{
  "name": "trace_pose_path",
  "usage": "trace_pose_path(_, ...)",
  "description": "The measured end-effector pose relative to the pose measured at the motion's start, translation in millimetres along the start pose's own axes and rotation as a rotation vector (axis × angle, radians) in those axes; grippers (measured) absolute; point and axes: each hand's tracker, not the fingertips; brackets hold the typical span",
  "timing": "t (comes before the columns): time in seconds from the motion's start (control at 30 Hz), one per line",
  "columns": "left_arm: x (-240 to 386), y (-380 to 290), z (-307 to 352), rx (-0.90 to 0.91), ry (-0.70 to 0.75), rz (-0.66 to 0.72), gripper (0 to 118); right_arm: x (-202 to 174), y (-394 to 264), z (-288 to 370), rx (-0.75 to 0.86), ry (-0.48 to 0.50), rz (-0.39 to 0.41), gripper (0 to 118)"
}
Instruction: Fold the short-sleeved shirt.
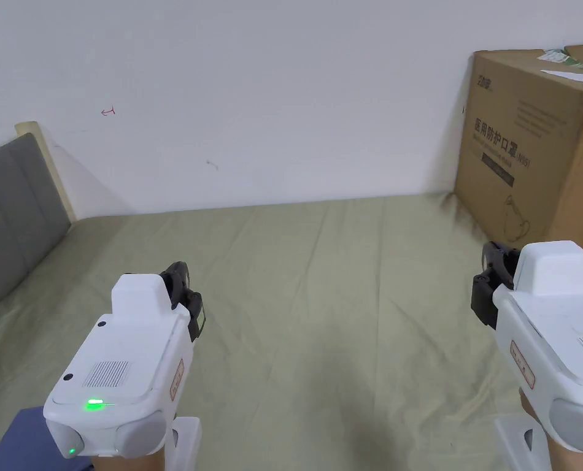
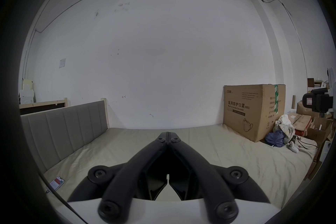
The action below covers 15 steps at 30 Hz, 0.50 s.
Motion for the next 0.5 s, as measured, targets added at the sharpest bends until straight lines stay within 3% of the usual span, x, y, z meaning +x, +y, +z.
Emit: trace_pose_path(0.5,0.9,0.0,3.2,0.003,-0.003,0.006,0,-0.4,-0.3,5.3,-0.002,-0.001,0.001,0)
